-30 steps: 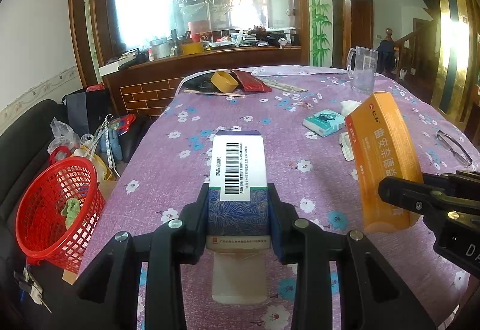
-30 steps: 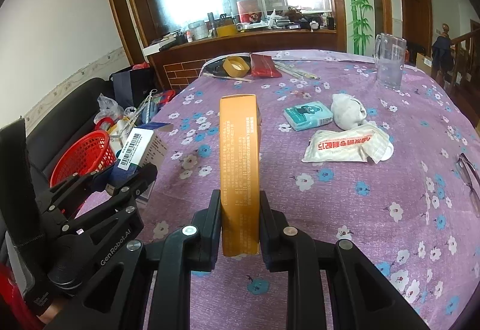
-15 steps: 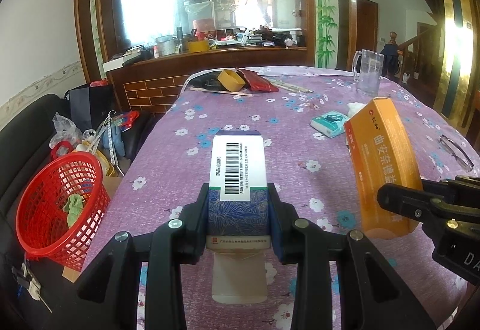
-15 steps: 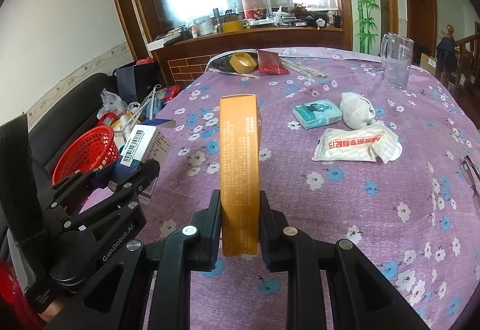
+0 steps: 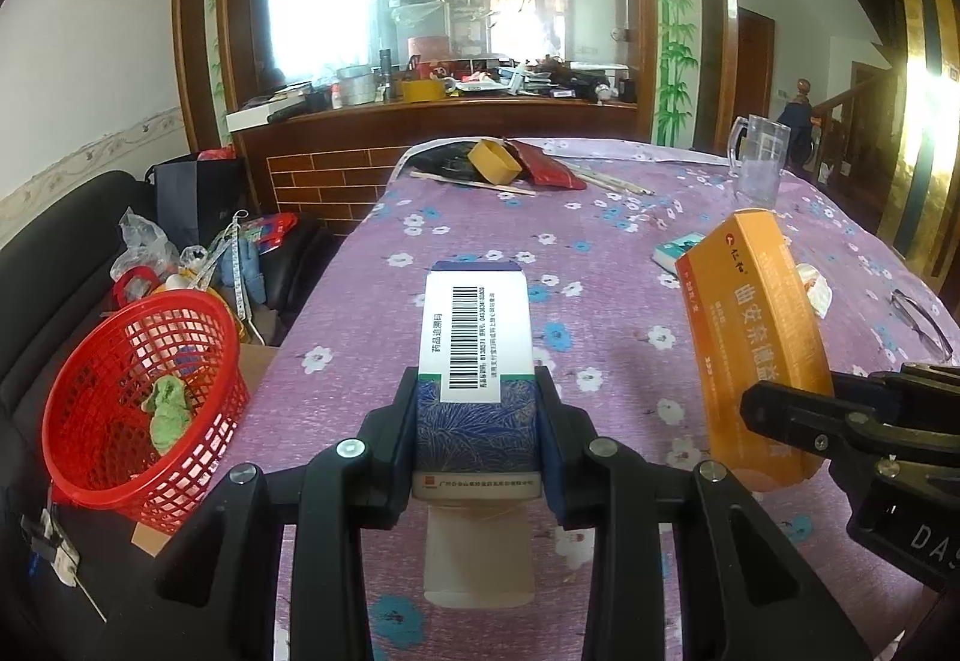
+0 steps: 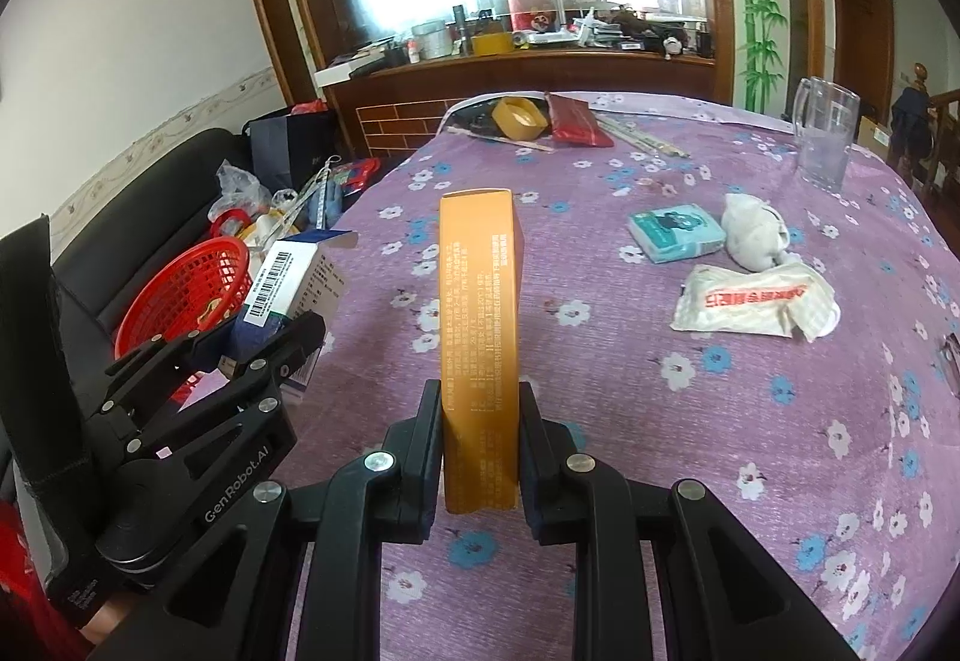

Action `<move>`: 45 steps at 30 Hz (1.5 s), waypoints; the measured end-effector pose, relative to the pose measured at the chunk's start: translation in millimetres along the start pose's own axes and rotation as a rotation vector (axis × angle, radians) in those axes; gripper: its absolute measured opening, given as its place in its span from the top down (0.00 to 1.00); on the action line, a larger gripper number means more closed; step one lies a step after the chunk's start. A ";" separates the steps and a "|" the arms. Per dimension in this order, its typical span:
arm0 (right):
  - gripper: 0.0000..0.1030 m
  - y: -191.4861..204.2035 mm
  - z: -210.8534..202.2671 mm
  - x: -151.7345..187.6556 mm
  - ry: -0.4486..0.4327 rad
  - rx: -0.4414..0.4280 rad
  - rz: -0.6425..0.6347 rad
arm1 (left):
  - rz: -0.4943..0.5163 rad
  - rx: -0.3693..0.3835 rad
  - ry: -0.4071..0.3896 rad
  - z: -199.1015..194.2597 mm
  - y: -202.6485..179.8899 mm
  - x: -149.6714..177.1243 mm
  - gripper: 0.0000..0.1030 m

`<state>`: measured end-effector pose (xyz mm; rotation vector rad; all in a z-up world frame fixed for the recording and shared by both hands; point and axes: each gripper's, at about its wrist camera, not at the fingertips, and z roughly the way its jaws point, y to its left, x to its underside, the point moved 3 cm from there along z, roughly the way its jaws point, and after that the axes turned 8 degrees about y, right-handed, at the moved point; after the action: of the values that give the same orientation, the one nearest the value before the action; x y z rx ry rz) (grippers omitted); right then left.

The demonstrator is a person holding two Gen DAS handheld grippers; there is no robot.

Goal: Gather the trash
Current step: 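Carry the blue-and-white box and orange box over the red basket with both grippers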

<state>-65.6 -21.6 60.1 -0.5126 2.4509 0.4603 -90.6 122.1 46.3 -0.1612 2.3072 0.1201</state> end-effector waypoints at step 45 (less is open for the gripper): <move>0.76 164.9 75.1 -82.4 0.150 -0.307 -0.198 | -0.442 -0.180 -0.012 -16.4 226.7 3.0 0.68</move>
<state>-43.1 174.5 86.2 -0.9382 2.4487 0.7432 -139.5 343.5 63.2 -0.7514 2.1910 0.1019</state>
